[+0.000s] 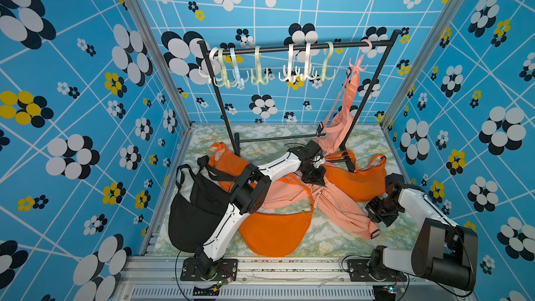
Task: Take the bag off the hook
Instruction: Adjust the bag at the bag.
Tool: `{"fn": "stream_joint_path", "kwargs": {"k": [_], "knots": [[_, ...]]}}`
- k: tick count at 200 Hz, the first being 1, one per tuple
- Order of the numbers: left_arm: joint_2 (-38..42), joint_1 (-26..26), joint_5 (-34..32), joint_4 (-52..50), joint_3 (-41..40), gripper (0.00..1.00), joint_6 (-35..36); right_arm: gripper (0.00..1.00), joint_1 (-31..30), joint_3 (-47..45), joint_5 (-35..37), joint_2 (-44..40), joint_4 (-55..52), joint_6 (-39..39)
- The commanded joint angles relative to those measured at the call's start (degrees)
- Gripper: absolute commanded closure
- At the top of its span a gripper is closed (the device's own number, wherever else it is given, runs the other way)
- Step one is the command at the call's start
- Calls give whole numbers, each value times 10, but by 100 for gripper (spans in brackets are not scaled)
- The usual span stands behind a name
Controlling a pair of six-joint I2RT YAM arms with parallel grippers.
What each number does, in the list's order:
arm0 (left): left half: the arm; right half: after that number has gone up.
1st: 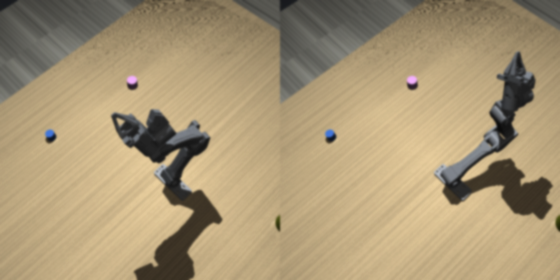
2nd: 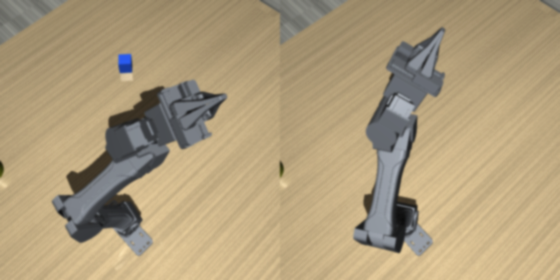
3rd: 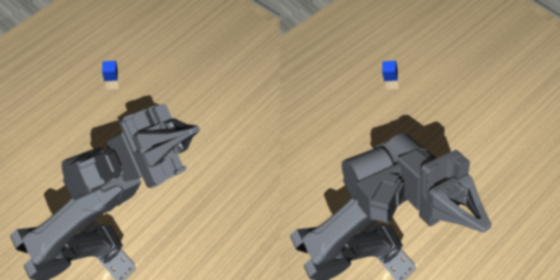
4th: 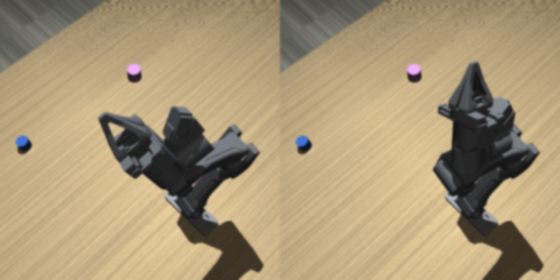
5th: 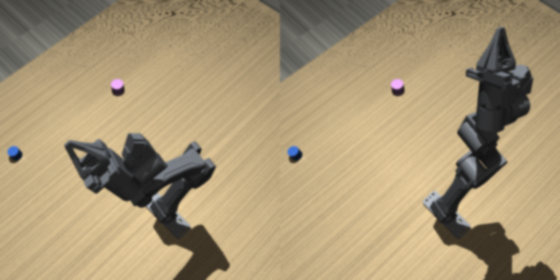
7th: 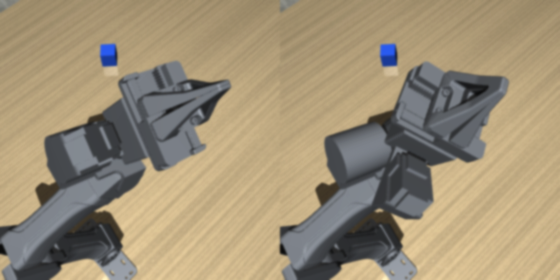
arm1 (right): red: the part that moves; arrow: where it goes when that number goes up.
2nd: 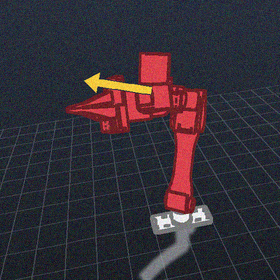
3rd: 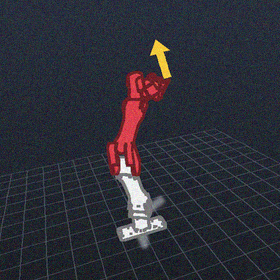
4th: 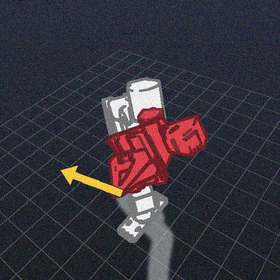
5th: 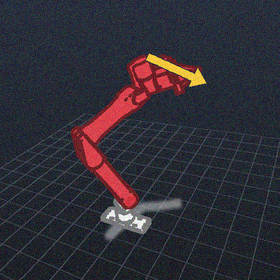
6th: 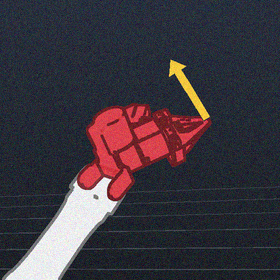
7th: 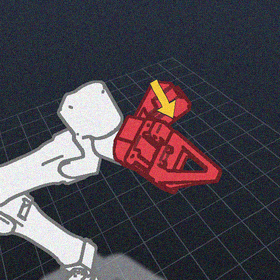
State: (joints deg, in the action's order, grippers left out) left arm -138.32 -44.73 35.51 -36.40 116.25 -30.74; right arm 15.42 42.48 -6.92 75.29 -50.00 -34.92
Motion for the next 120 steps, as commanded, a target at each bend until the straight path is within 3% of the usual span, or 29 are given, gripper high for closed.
{"fn": "stream_joint_path", "kwargs": {"k": [1, 36, 58, 110, 120], "knots": [[16, -8, 37, -16, 34, 100, -13, 100, 2, 102, 36, -16, -33, 40], [26, -22, 37, -63, 80, 100, 14, 100, 2, 275, 91, 2, -80, 71], [14, -26, 44, -82, 111, 100, 21, 100, 2, 338, 107, 40, -71, 70], [3, -25, 34, -83, 124, 100, 23, 100, 2, 296, 77, 125, -10, 43], [3, -21, 34, -83, 127, 100, 24, 89, 2, 276, 73, 127, 2, 39]]}}
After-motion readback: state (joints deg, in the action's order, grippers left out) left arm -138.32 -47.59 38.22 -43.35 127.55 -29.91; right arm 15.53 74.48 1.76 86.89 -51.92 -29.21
